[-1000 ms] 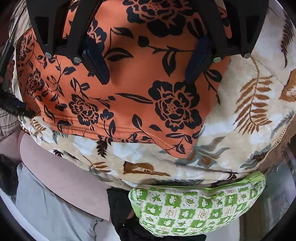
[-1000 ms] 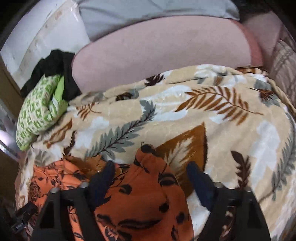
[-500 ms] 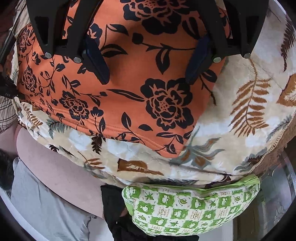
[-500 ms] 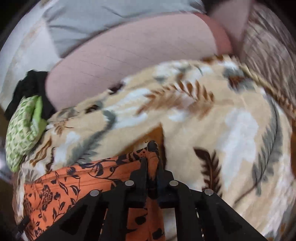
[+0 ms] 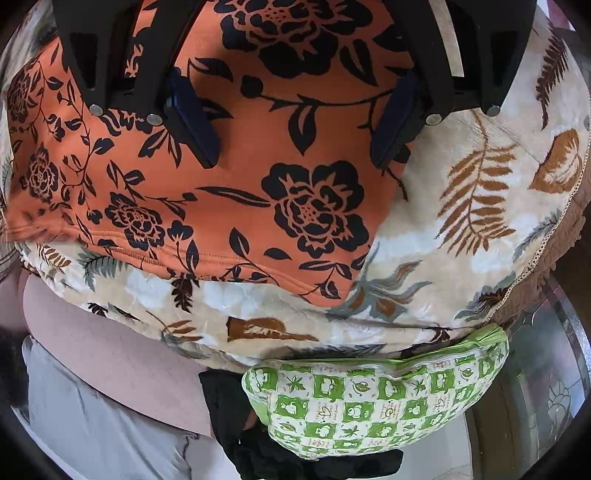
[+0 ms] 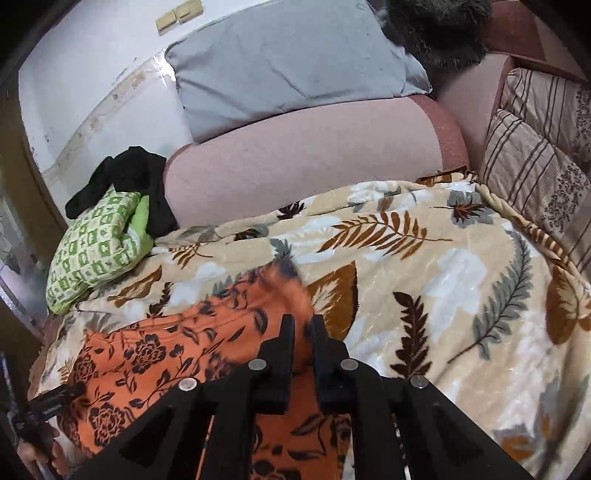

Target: Fold small clothes

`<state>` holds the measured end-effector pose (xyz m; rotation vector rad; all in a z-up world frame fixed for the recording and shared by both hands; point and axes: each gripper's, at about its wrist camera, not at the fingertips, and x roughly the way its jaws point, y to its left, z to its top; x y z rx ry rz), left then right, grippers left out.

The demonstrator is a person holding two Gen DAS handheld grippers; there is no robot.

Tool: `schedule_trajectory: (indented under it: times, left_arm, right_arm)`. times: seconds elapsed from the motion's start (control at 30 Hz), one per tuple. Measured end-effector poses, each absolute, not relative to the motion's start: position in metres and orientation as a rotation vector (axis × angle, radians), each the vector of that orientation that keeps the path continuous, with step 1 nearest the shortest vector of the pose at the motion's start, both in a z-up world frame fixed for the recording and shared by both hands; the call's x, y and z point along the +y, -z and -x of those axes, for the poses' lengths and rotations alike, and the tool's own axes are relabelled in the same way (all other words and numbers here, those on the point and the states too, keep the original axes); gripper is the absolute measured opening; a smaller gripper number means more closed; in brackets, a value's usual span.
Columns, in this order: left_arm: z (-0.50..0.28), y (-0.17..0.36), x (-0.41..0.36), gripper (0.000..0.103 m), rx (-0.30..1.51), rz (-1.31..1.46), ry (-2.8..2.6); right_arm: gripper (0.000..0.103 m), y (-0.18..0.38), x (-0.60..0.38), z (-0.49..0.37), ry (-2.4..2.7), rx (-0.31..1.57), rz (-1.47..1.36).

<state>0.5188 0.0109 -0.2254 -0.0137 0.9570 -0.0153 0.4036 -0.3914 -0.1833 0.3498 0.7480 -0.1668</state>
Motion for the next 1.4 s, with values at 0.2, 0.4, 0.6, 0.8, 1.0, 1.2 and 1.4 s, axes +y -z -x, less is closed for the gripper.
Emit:
schedule_trajectory:
  times: [0.2, 0.4, 0.6, 0.8, 1.0, 1.2, 1.4]
  left_arm:
    - [-0.52, 0.215, 0.015, 0.084, 0.932, 0.052, -0.018]
    - [-0.513, 0.23, 0.004, 0.084, 0.962, -0.056, -0.042]
    - [-0.454, 0.201, -0.024, 0.084, 0.825, -0.174, -0.011]
    - [-0.379, 0.182, -0.053, 0.084, 0.728, -0.187, 0.074]
    - [-0.339, 0.157, -0.052, 0.084, 0.677, -0.112, 0.088]
    - [-0.312, 0.128, -0.053, 0.084, 0.617, -0.119, 0.077]
    - [-0.287, 0.108, -0.056, 0.084, 0.566, -0.163, 0.08]
  right_arm:
    - [0.01, 0.19, -0.379, -0.399, 0.046, 0.881, -0.392]
    - [0.012, 0.271, -0.312, -0.374, 0.01, 1.157, -0.259]
    - [0.011, 0.243, -0.283, -0.351, 0.075, 1.043, -0.049]
    - [0.011, 0.194, -0.257, -0.308, 0.14, 0.923, 0.195]
    - [0.011, 0.154, -0.255, -0.271, 0.181, 0.835, 0.254]
    - [0.011, 0.113, -0.246, -0.241, 0.204, 0.718, 0.308]
    - [0.011, 0.09, -0.243, -0.226, 0.195, 0.659, 0.274]
